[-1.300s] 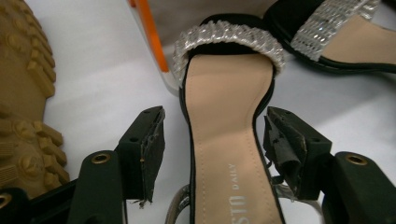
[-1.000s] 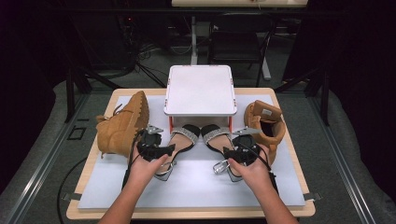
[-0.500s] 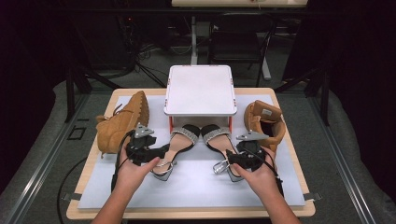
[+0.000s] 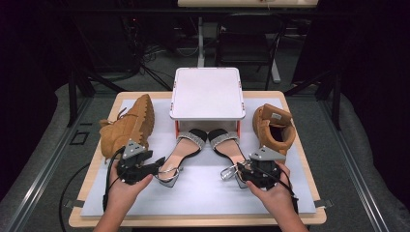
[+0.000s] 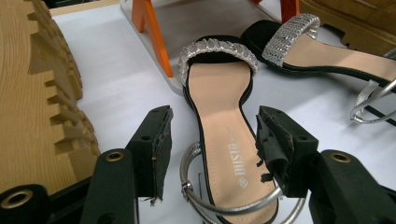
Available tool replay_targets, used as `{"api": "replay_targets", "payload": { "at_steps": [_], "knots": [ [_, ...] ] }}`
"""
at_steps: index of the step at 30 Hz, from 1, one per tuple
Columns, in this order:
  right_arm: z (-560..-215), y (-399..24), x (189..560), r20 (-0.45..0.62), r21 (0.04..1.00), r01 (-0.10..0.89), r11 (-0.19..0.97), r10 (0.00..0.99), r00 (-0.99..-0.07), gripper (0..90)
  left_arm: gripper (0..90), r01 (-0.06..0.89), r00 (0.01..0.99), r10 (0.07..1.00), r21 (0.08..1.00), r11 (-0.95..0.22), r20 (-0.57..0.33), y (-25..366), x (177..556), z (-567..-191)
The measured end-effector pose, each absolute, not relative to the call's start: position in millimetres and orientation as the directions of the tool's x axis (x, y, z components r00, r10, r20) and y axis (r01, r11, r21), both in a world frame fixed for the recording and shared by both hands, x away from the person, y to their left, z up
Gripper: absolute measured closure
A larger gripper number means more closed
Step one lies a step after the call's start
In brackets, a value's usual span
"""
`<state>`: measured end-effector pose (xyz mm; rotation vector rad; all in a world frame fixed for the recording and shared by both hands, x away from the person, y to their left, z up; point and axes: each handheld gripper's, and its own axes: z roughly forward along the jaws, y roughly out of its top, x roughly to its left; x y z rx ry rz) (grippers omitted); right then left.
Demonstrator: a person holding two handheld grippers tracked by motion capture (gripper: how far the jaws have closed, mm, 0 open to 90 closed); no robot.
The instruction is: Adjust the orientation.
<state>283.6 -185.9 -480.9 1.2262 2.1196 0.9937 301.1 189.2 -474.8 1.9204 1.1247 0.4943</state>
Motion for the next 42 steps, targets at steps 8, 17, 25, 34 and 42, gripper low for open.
{"api": "replay_targets", "payload": {
  "at_steps": [8, 17, 25, 34, 42],
  "knots": [
    [-487.2, -184.7, 272.7, -0.081, 0.788, 0.497, 0.363, 0.862, -0.501, 53.4, 51.5, 0.515, 0.532, 0.843, 0.820, -0.251, -0.076, 196.5, 291.3, -480.8],
    [-495.1, -190.5, 262.3, -0.069, 0.784, 0.507, 0.357, 0.863, -0.501, 56.3, 52.4, 0.503, 0.526, 0.848, 0.829, -0.245, -0.069, 200.9, 281.1, -492.0],
    [-505.1, -204.7, 256.2, -0.026, 0.806, 0.509, 0.302, 0.878, -0.479, 49.6, 48.3, 0.517, 0.499, 0.861, 0.830, -0.209, -0.095, 210.2, 273.1, -503.8],
    [-517.8, -219.4, 251.3, 0.008, 0.812, 0.523, 0.257, 0.893, -0.450, 47.9, 47.5, 0.537, 0.488, 0.866, 0.818, -0.204, -0.105, 218.9, 266.3, -518.1],
    [-528.8, -222.3, 245.8, 0.033, 0.791, 0.552, 0.262, 0.884, -0.466, 47.2, 46.6, 0.565, 0.485, 0.862, 0.805, -0.180, -0.147, 219.6, 262.6, -529.4]
  ]
}}
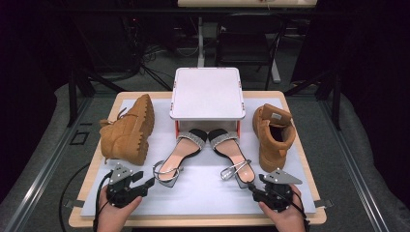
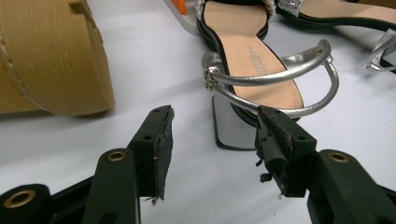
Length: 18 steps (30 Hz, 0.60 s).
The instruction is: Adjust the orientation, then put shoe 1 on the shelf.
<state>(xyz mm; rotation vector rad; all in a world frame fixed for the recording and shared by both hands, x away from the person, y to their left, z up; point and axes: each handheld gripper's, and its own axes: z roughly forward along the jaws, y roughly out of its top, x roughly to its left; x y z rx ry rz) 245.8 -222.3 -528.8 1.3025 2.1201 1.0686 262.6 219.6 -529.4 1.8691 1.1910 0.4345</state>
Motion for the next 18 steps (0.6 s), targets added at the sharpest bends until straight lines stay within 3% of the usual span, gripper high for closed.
{"api": "replay_targets", "payload": {
  "at_steps": [18],
  "knots": [
    [-542.0, -216.2, 249.9, 0.022, 0.772, 0.563, 0.296, 0.872, -0.490, 44.8, 44.0, 0.591, 0.505, 0.845, 0.785, -0.187, -0.179, 217.5, 257.7, -540.4]
  ]
}}
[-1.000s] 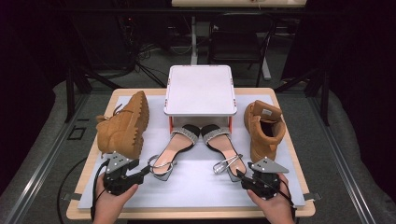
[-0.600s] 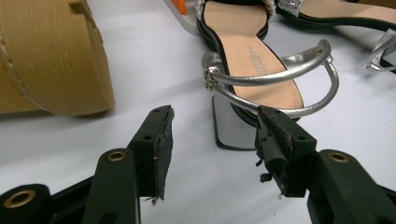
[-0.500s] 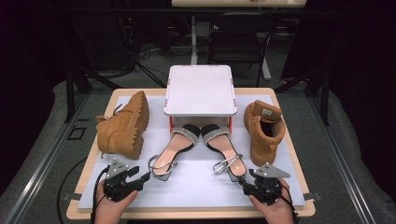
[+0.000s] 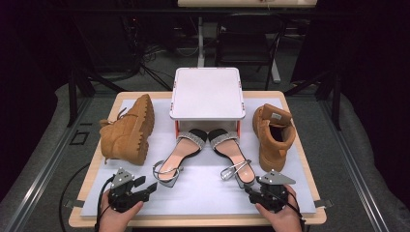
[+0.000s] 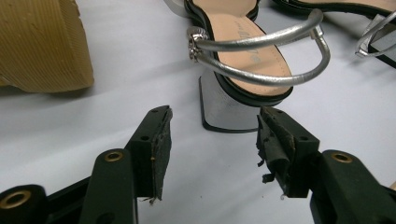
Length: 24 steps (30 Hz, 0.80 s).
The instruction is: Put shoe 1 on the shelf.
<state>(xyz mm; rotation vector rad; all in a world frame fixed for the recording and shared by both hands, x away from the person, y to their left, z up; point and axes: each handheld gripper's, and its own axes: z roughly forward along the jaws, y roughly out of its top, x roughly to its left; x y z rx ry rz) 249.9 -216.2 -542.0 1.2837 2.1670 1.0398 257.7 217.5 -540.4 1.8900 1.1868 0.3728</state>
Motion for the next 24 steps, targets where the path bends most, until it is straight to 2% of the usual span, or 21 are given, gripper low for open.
{"api": "replay_targets", "payload": {
  "at_steps": [12, 24],
  "knots": [
    [-550.7, -215.4, 259.0, 0.053, 0.754, 0.591, 0.287, 0.870, -0.490, 42.5, 35.7, 0.578, 0.562, 0.813, 0.776, -0.253, -0.153, 199.5, 265.4, -548.9],
    [-555.1, -209.2, 265.6, 0.040, 0.751, 0.590, 0.296, 0.872, -0.487, 40.2, 33.0, 0.565, 0.587, 0.799, 0.773, -0.288, -0.132, 186.8, 279.6, -554.0]
  ]
}}
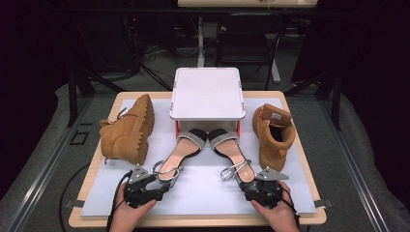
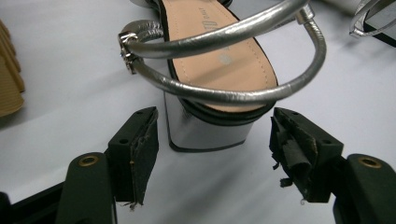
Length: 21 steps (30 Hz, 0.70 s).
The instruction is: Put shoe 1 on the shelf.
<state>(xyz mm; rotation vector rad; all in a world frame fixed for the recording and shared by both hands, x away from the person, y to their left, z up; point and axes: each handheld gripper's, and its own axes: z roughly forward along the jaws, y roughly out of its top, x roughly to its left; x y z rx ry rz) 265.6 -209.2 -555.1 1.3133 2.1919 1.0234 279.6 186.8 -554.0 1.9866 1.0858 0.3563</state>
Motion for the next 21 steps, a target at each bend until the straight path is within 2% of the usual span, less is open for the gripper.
{"api": "replay_targets", "payload": {
  "at_steps": [6, 9, 21],
  "knots": [
    [-555.7, -205.3, 267.6, 0.032, 0.755, 0.590, 0.287, 0.882, -0.470, 40.4, 33.5, 0.551, 0.599, 0.792, 0.777, -0.305, -0.114, 179.0, 286.5, -554.8],
    [-554.7, -203.3, 267.6, 0.026, 0.749, 0.598, 0.286, 0.889, -0.458, 40.9, 39.4, 0.548, 0.594, 0.800, 0.773, -0.319, -0.091, 175.1, 286.5, -554.1],
    [-554.0, -186.2, 266.9, 0.035, 0.747, 0.617, 0.248, 0.912, -0.409, 41.2, 40.2, 0.592, 0.548, 0.831, 0.747, -0.303, -0.097, 156.7, 285.7, -549.8]
  ]
}}
